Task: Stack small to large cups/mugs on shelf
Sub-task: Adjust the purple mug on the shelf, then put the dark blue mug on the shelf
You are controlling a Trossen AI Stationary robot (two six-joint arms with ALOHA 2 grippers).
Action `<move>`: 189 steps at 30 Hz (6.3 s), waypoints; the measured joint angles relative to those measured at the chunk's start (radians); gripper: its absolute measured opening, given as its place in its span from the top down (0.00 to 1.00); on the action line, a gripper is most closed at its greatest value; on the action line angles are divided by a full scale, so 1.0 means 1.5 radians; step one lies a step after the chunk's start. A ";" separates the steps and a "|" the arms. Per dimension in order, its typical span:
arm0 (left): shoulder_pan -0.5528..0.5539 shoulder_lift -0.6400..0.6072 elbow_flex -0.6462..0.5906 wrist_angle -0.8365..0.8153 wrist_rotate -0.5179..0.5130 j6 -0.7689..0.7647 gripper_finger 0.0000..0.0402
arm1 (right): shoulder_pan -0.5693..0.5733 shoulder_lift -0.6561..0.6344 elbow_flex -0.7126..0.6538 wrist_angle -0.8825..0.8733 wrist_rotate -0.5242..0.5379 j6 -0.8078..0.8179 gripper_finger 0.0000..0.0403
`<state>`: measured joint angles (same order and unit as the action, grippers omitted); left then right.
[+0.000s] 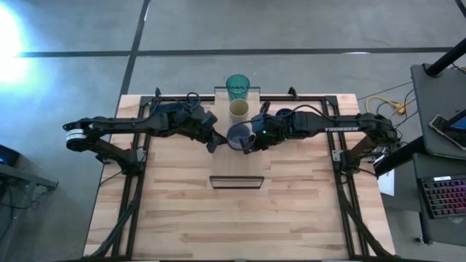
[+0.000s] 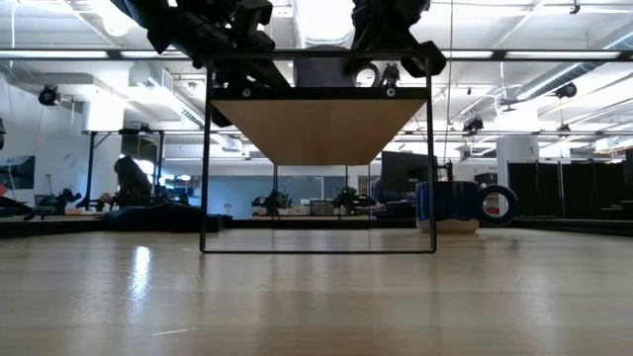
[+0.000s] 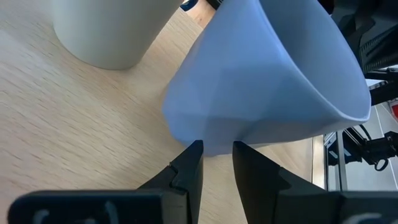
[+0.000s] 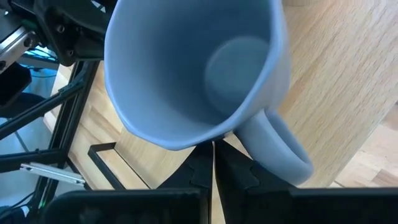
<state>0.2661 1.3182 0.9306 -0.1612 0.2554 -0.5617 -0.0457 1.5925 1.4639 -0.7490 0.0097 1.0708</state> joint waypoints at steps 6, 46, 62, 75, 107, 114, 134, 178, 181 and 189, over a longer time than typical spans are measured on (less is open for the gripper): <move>0.000 0.000 0.000 0.000 -0.002 0.000 0.82 | -0.005 0.000 0.000 0.000 0.002 -0.005 0.98; 0.001 -0.101 -0.002 -0.068 -0.030 0.020 0.82 | 0.005 -0.072 0.000 -0.066 0.011 -0.026 0.94; 0.001 -0.129 -0.004 -0.117 -0.071 0.047 0.82 | 0.010 -0.115 0.000 -0.236 0.081 0.013 0.77; 0.001 -0.129 -0.004 -0.120 -0.070 0.047 0.82 | -0.060 -0.152 -0.066 -0.361 0.071 -0.028 0.80; 0.001 -0.129 -0.041 -0.119 -0.069 0.045 0.82 | -0.451 -0.202 -0.309 -0.127 0.050 -0.049 0.67; 0.001 -0.129 -0.043 -0.119 -0.069 0.030 0.82 | -0.477 -0.147 -0.307 -0.122 0.013 -0.071 0.66; 0.001 -0.129 -0.047 -0.119 -0.069 0.028 0.82 | -0.477 -0.052 -0.304 -0.103 0.017 -0.115 0.80; 0.001 -0.129 -0.047 -0.121 -0.069 0.028 0.82 | -0.455 -0.079 -0.274 -0.140 0.041 -0.209 0.95; 0.001 -0.129 -0.047 -0.120 -0.069 0.028 0.82 | -0.438 -0.106 -0.240 -0.185 0.042 -0.214 0.95; 0.001 -0.129 -0.047 -0.120 -0.069 0.028 0.82 | -0.352 -0.163 -0.120 -0.363 0.059 -0.203 0.95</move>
<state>0.2668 1.1248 0.8600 -0.3408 0.1516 -0.5198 -0.5737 1.3475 1.2832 -1.2931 0.0988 0.7670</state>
